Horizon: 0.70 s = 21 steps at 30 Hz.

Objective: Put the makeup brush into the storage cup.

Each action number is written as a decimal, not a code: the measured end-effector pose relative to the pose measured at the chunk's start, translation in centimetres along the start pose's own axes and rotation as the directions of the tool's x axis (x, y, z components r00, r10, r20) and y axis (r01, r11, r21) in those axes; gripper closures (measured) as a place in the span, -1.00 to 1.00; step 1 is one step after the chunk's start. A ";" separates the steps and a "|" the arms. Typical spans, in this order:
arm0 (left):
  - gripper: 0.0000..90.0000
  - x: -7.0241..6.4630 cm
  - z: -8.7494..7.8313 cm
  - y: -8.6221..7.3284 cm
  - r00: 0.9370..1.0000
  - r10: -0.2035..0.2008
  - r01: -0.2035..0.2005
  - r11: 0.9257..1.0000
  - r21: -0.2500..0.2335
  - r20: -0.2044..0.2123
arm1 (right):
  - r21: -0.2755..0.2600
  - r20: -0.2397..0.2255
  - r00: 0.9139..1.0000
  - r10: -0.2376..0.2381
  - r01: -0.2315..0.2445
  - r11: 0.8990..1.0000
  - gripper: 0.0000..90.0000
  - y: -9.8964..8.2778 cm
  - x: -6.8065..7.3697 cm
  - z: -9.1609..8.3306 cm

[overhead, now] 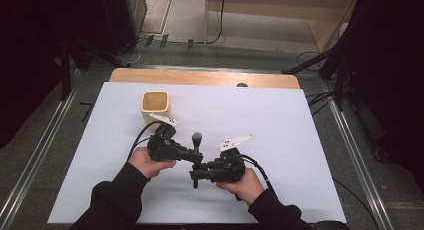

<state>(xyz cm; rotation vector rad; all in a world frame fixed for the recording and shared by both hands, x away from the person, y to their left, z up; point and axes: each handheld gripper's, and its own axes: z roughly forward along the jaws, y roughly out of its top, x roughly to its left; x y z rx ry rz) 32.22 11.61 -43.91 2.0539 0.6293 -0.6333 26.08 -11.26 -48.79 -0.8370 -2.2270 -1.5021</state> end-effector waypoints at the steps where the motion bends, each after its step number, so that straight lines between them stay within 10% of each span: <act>1: 0.73 0.1 0.0 0.0 1.000 -0.002 0.002 1.000 -0.006 -0.002 | -0.003 0.006 1.000 0.001 -0.001 1.000 0.50 0.0 0.0 0.0; 14: 0.70 -0.2 0.3 0.1 1.000 0.030 -0.030 0.999 -0.041 0.007 | -0.012 0.016 0.998 0.053 -0.052 0.999 0.76 0.1 -0.2 -0.3; 21: 0.13 -1.0 0.1 -0.2 0.996 0.087 -0.089 0.988 -0.123 -0.024 | -0.026 0.023 0.999 0.043 -0.042 0.999 0.76 0.2 0.2 -0.6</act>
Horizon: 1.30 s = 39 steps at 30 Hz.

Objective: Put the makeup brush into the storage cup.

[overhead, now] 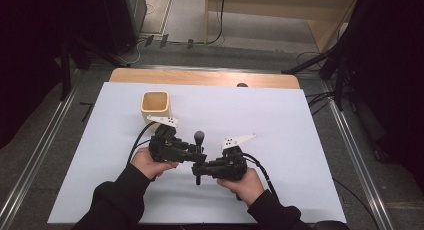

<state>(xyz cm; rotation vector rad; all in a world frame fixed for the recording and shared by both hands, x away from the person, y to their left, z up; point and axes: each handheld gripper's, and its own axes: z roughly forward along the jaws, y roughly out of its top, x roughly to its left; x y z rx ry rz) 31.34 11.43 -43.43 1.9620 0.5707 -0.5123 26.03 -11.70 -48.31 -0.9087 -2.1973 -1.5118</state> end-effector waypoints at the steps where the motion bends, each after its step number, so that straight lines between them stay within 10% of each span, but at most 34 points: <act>1: 0.08 -0.1 -0.1 -0.1 1.000 -0.009 0.009 1.000 -0.020 0.001 | -0.001 0.002 1.000 0.001 -0.001 1.000 0.76 0.0 0.0 0.0; 13: -0.02 0.3 -0.2 -1.7 0.998 -0.065 0.061 0.987 -0.148 -0.026 | -0.011 0.004 1.000 0.019 -0.019 1.000 0.76 -0.1 0.0 0.0; 22: -0.06 -0.1 0.0 -1.9 0.998 -0.015 0.008 0.992 -0.128 -0.054 | -0.009 0.006 1.000 0.028 -0.028 1.000 0.76 -0.1 -0.1 0.0; 39: 0.71 -0.3 0.0 -1.6 0.997 -0.042 0.034 0.993 -0.112 -0.066 | 0.001 0.001 0.999 0.047 -0.047 0.999 0.76 -0.3 -0.1 0.3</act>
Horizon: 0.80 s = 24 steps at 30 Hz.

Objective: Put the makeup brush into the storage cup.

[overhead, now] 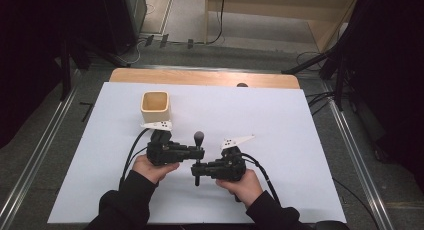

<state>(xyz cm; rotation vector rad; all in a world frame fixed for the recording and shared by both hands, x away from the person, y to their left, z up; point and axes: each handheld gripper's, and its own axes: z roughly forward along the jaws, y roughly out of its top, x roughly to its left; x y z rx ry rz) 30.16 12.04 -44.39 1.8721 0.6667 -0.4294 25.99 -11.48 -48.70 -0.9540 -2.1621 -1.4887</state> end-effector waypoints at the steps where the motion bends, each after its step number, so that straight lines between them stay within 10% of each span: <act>1: 0.71 0.0 0.0 0.0 1.000 0.000 0.000 1.000 0.001 -0.002 | 0.000 -0.001 1.000 -0.002 0.002 1.000 0.76 0.0 0.0 0.0; 9: 0.74 -0.1 -0.1 0.1 1.000 -0.014 0.014 1.000 0.009 0.012 | -0.007 -0.005 1.000 0.007 -0.007 1.000 0.74 0.0 0.1 0.0; 16: 0.74 0.0 0.0 0.1 1.000 -0.001 0.002 0.999 0.040 -0.010 | 0.004 0.043 0.998 -0.037 0.037 0.999 -0.21 -0.1 0.3 0.2; 24: 0.74 -0.2 -0.9 0.3 0.999 -0.003 0.005 0.998 0.058 -0.040 | 0.002 0.098 0.989 -0.115 0.115 0.993 -0.38 -0.1 0.8 -0.7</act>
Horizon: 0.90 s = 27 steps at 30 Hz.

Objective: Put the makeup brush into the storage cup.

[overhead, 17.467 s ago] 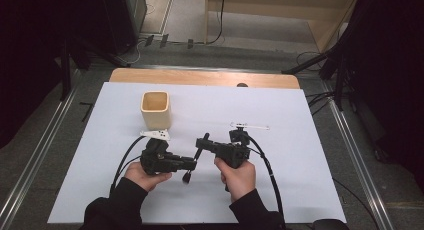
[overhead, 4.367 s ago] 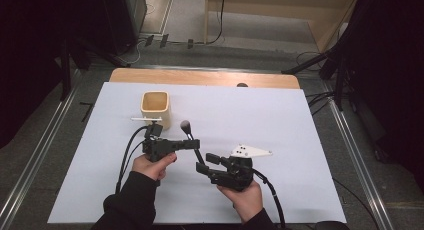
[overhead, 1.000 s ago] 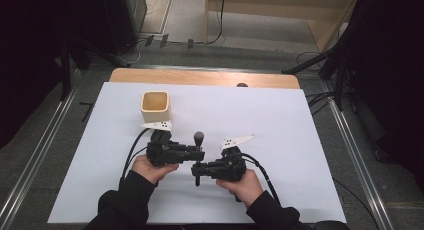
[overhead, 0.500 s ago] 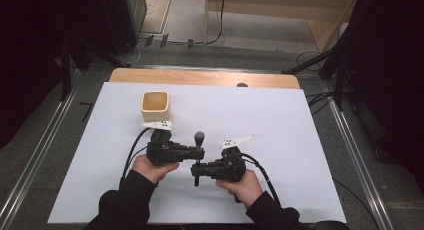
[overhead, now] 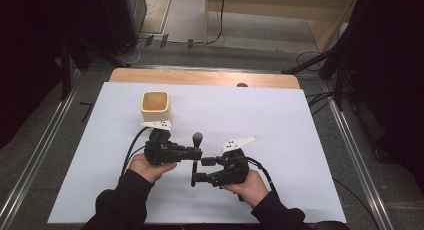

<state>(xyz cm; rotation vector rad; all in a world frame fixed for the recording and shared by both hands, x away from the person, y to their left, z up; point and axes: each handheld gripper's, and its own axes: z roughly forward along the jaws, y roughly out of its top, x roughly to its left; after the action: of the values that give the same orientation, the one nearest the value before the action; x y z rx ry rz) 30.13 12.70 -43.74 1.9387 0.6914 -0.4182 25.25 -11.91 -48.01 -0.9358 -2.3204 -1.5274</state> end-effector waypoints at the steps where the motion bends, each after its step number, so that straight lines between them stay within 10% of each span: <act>1: 0.74 0.0 -0.1 0.0 1.000 0.002 -0.002 1.000 0.005 -0.003 | 0.003 0.024 1.000 -0.015 0.015 1.000 -0.41 -0.1 0.1 0.0; 27: 0.74 0.8 -2.4 0.0 0.996 0.005 -0.005 1.000 0.004 -0.086 | 0.111 0.152 0.973 -0.176 0.161 0.981 -0.49 -0.6 -1.1 -3.4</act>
<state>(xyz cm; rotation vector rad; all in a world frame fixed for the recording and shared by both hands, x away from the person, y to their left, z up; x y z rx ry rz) 30.75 15.08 -43.12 1.9704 0.7414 -0.3347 25.19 -15.47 -47.47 -0.8879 -2.6243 -1.4295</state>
